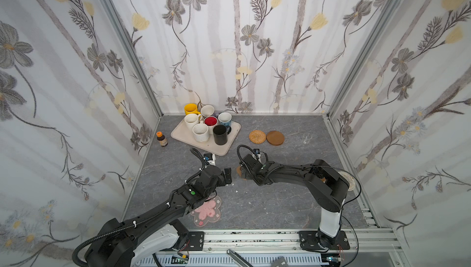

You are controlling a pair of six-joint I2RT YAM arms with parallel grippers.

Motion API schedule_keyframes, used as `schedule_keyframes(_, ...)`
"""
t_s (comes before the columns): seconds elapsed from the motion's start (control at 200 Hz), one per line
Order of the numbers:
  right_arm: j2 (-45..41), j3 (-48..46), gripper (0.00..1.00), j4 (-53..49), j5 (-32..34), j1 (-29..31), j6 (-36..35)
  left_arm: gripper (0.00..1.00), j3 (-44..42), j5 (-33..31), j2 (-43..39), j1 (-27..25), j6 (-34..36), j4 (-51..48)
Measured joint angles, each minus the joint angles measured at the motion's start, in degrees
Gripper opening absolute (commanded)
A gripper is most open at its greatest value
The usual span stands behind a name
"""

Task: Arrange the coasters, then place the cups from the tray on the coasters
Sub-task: 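Push the paw-print coaster with the right gripper closer to the wooden coaster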

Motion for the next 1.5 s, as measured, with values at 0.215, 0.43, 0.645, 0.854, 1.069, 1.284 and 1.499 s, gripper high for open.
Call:
schedule_keyframes(0.215,-2.38,0.48,1.00,-5.55,0.44,2.10,-1.09,1.00,-1.51,-0.59,-4.02,1.05,-0.94,-0.07)
schedule_keyframes(0.43,-3.23,2.34,1.00,-7.89,0.35,5.97,-1.11,1.00,-3.67,-1.09,-11.89,4.94,-3.34,-0.02)
schedule_keyframes(0.645,-1.07,4.85,1.00,-8.83,-0.24,6.71,-1.57,1.00,-4.26,0.37,-12.90,7.28,-4.26,-0.02)
schedule_keyframes(0.854,3.17,7.85,1.00,-9.90,-0.22,6.73,-3.02,1.00,-4.31,1.33,-13.00,7.85,-5.11,-0.02)
schedule_keyframes(1.069,4.59,8.24,1.00,-9.25,-0.24,4.63,-3.72,1.00,-4.31,1.95,-12.79,8.00,-5.18,-0.02)
schedule_keyframes(1.284,5.01,7.87,1.00,-6.95,-0.76,0.96,-6.01,1.00,-4.31,2.14,-12.26,8.17,-5.18,-0.04)
schedule_keyframes(1.499,5.44,7.80,1.00,-4.39,-1.31,-3.30,-8.90,1.00,-4.31,2.14,-11.54,8.33,-5.18,-0.04)
